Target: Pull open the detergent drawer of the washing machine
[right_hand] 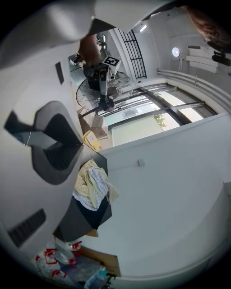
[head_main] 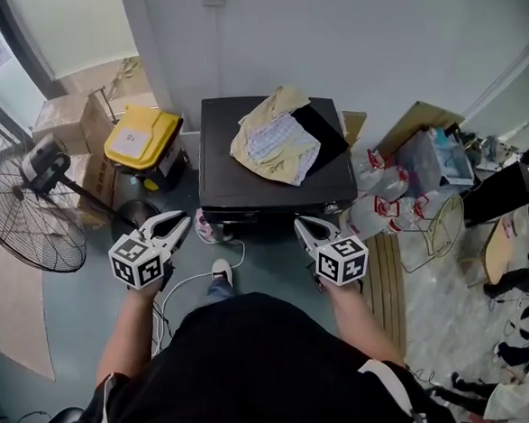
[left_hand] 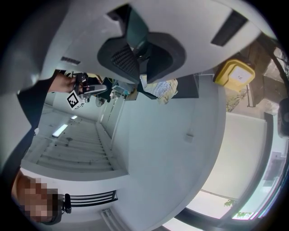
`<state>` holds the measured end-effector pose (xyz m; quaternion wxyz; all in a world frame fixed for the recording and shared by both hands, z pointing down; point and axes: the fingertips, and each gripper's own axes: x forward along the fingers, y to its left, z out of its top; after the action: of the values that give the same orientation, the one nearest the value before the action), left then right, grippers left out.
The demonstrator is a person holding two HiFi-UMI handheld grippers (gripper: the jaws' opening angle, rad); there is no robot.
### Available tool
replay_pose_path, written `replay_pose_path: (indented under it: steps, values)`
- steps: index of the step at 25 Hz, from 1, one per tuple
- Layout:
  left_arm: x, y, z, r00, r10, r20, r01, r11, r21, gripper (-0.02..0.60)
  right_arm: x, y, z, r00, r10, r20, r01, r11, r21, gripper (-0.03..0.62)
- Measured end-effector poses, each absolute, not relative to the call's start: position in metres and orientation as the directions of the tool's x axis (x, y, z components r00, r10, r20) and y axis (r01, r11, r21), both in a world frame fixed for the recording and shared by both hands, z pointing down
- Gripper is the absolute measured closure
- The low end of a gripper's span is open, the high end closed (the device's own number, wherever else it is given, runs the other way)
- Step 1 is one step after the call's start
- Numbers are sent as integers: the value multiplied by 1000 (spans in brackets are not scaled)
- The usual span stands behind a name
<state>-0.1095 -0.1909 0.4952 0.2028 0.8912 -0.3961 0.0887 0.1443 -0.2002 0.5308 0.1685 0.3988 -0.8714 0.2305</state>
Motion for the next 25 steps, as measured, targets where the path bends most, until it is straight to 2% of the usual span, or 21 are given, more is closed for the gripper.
replay_pose_path:
  steps: [25]
  values:
    - [-122,-231,564,659,-618,429,-752,-563,343,526,132,-228,600,-612,-536,581,-777,547,-313,592]
